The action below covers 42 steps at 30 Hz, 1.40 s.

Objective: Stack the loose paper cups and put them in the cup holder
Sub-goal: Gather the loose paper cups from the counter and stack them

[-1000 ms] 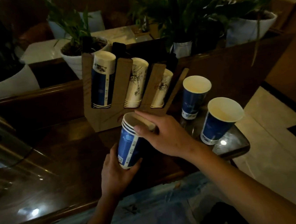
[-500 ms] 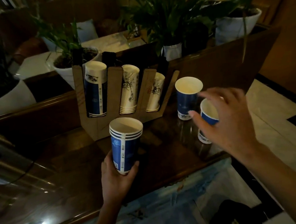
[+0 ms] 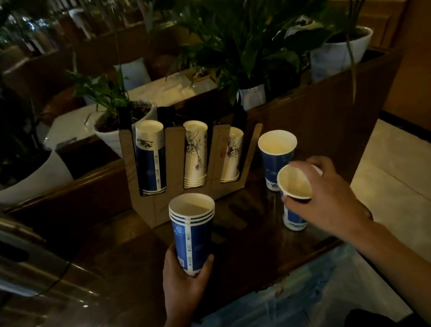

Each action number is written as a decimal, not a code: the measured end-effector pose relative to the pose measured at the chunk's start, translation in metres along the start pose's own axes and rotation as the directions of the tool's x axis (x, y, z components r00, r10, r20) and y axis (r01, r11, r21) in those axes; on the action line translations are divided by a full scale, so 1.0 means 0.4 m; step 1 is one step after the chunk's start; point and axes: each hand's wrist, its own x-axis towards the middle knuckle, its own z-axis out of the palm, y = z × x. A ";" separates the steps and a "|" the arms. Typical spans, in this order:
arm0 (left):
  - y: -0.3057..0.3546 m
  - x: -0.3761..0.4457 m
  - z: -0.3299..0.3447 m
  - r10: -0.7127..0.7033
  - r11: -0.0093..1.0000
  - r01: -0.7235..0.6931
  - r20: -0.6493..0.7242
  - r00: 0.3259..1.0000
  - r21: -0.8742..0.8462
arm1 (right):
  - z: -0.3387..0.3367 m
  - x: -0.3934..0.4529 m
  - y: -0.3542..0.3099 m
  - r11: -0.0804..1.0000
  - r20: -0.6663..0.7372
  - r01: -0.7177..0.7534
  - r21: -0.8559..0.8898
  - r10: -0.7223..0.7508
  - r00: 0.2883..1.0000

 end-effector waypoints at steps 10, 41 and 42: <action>0.022 -0.006 -0.005 0.033 0.996 -0.032 0.018 0.999 -0.085 | 0.030 -0.015 -0.014 0.967 -0.072 -0.002 0.257 0.021 0.997; 0.019 -0.005 -0.005 0.055 0.998 -0.055 0.059 0.997 0.001 | -0.034 0.149 -0.231 0.681 -0.117 0.127 0.721 -0.060 0.991; 0.020 -0.008 -0.006 0.064 0.998 -0.064 0.060 0.996 -0.007 | -0.028 0.150 -0.238 0.675 -0.097 0.112 0.729 -0.060 0.993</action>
